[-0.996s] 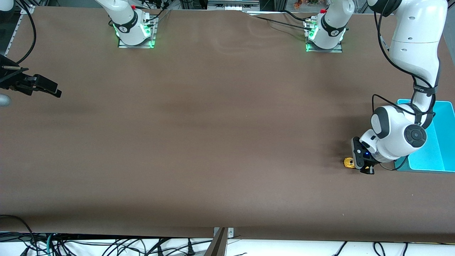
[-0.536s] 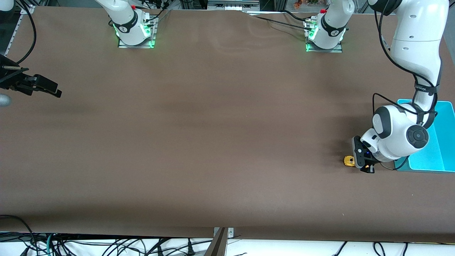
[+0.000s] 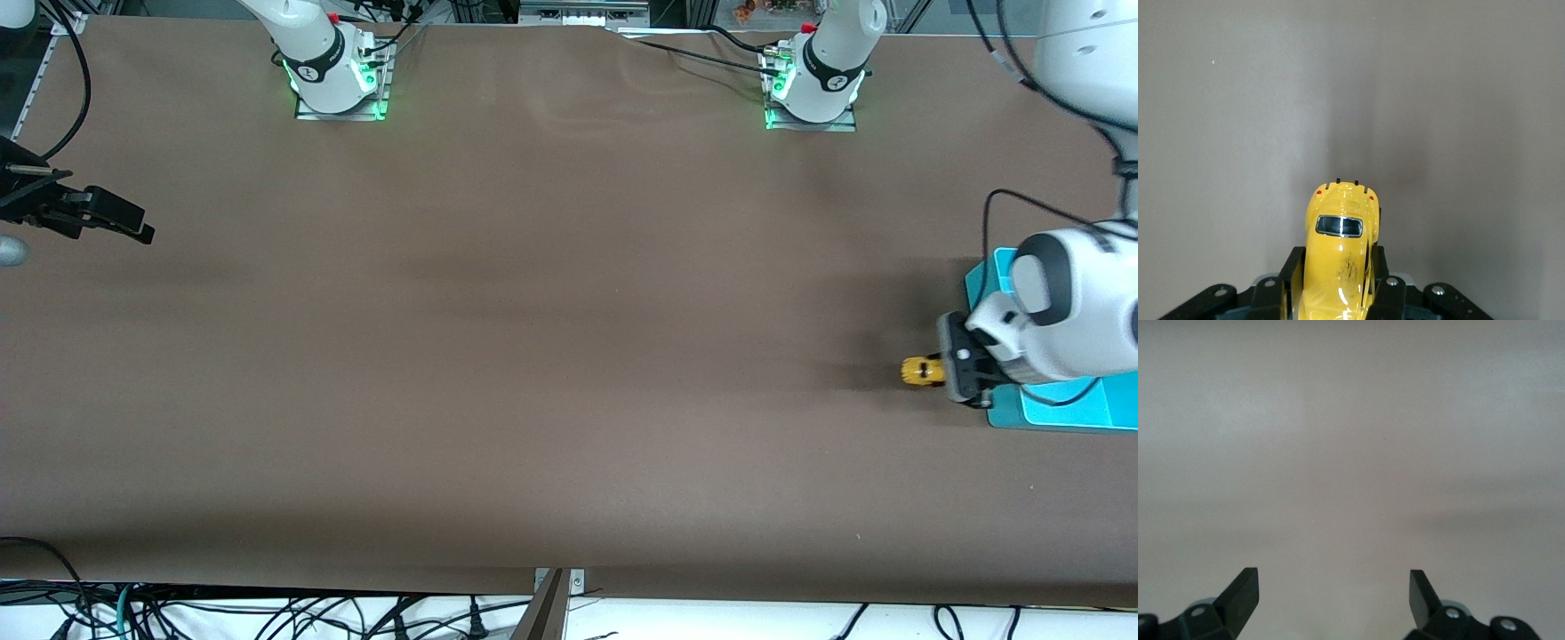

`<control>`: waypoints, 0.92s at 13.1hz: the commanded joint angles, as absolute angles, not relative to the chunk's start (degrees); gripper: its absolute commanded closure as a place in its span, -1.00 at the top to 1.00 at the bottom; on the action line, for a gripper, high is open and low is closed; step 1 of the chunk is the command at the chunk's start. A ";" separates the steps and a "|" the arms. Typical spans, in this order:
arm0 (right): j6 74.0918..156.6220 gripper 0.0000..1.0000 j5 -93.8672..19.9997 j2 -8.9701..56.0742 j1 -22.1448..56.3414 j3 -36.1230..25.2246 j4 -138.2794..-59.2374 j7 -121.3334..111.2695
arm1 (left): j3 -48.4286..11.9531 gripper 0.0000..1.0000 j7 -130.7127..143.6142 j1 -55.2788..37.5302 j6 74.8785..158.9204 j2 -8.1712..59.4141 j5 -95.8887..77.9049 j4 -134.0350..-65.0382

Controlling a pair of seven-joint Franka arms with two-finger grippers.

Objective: Wind and store yellow beetle car
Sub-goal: 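Lift the car with the left gripper over the cyan bin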

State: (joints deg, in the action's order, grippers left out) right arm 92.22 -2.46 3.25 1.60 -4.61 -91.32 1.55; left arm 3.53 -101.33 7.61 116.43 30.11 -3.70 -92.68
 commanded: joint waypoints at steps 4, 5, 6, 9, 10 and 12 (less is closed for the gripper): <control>91.85 1.00 -1.93 2.72 1.76 -4.31 -91.23 1.67 | 3.95 -0.34 -112.57 15.45 109.70 30.32 -3.52 -86.41; 91.85 1.00 -1.93 2.72 1.76 -4.31 -91.23 1.67 | 3.96 -0.34 -113.89 16.95 109.17 30.32 -3.43 -86.14; 91.85 1.00 -1.93 2.72 1.76 -4.31 -91.23 1.67 | 3.96 -0.34 -115.65 18.27 109.16 30.32 -3.43 -86.05; 91.85 1.00 -1.93 2.72 1.76 -4.31 -91.23 1.67 | 3.96 -0.34 -120.22 22.40 109.33 31.63 -2.12 -85.69; 91.85 1.00 -1.93 2.72 1.76 -4.31 -91.23 1.67 | 3.87 -0.34 -121.54 23.89 109.60 32.51 -1.15 -85.61; 91.85 1.00 -1.93 2.72 1.76 -4.31 -91.23 1.67 | 3.87 -0.34 -123.30 26.53 109.95 34.01 -1.14 -85.61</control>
State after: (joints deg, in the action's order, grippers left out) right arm 92.22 -2.45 3.24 1.66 -4.49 -91.32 1.55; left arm 4.48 -120.74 24.38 110.79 31.80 -2.14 -87.79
